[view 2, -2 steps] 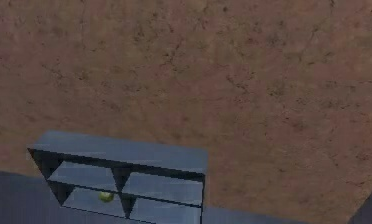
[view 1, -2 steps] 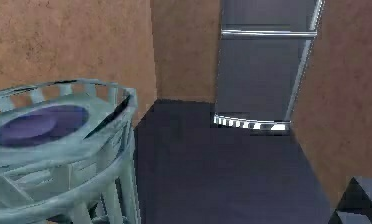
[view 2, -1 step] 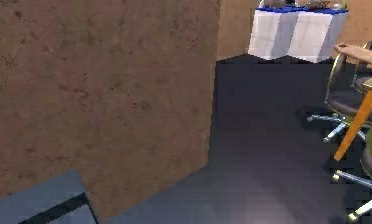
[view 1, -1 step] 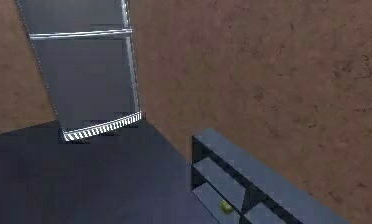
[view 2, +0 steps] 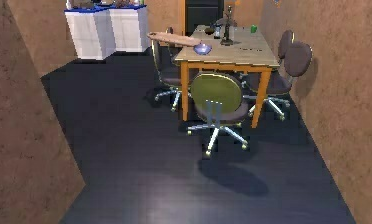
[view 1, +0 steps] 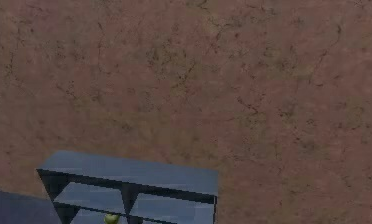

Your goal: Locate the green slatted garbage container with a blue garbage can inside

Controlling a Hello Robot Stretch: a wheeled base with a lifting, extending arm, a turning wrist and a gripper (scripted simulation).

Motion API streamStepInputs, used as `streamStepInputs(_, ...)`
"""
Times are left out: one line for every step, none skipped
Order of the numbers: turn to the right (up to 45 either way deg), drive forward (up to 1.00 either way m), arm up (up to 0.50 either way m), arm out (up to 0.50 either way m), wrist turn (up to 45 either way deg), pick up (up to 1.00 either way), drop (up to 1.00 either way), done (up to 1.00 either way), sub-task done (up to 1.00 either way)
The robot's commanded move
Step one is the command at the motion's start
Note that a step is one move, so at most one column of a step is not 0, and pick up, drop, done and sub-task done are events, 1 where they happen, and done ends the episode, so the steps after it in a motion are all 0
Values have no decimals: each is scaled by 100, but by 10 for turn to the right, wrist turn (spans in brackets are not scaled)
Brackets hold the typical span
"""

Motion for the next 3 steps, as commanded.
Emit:
streamStepInputs(150,0,0,0,0,0,0,0,0)
streamStepInputs(30,0,0,0,0,0,0,0,0)
streamStepInputs(0,25,0,0,0,0,0,0,0)
